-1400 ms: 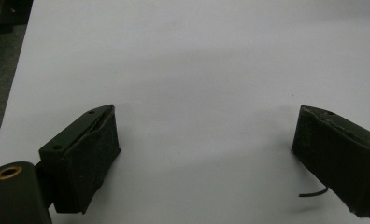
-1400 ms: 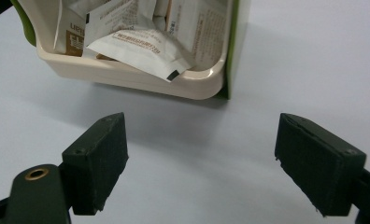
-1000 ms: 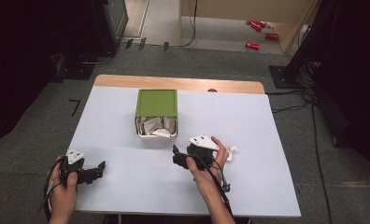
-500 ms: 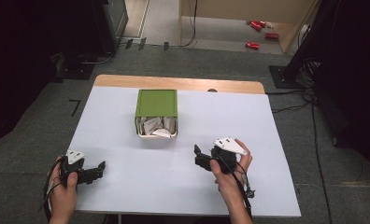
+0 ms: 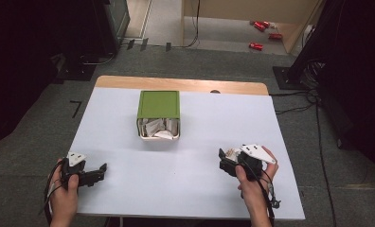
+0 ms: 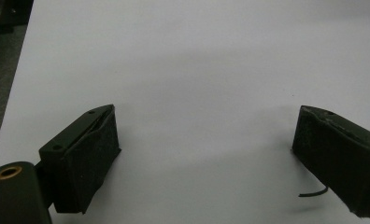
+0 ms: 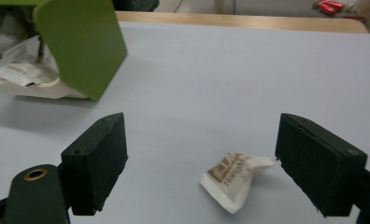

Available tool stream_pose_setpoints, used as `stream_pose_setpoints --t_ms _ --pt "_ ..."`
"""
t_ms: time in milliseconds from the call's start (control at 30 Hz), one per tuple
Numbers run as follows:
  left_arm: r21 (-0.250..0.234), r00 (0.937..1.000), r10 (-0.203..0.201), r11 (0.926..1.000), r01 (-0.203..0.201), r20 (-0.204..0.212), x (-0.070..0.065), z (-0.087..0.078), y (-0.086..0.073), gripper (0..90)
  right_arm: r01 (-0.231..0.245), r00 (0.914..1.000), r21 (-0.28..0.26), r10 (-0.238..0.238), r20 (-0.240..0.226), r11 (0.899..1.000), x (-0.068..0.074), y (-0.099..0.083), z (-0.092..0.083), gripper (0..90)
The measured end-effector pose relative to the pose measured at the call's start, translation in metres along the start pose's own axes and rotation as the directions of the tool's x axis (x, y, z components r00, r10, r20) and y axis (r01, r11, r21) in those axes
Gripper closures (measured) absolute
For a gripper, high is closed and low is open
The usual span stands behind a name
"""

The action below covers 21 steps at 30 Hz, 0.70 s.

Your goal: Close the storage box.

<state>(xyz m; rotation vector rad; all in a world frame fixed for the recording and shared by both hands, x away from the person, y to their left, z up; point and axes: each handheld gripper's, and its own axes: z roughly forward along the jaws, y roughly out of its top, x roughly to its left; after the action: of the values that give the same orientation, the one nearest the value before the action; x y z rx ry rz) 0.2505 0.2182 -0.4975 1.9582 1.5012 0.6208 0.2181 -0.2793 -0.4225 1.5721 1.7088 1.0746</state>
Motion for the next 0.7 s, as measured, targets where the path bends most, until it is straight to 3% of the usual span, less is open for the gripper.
stream_pose_setpoints --t_ms 433,700 --pt "-0.002 1.0000 -0.001 1.0000 0.001 -0.001 0.000 0.000 0.000 7.7 -0.028 0.9973 0.000 0.028 0.068 1.000 -0.041 -0.015 -0.014 18.5" --pt "-0.002 1.0000 -0.001 1.0000 0.001 -0.001 0.000 0.000 0.000 7.7 -0.065 0.9904 0.010 0.063 0.123 0.998 -0.069 -0.027 -0.019 19.7"
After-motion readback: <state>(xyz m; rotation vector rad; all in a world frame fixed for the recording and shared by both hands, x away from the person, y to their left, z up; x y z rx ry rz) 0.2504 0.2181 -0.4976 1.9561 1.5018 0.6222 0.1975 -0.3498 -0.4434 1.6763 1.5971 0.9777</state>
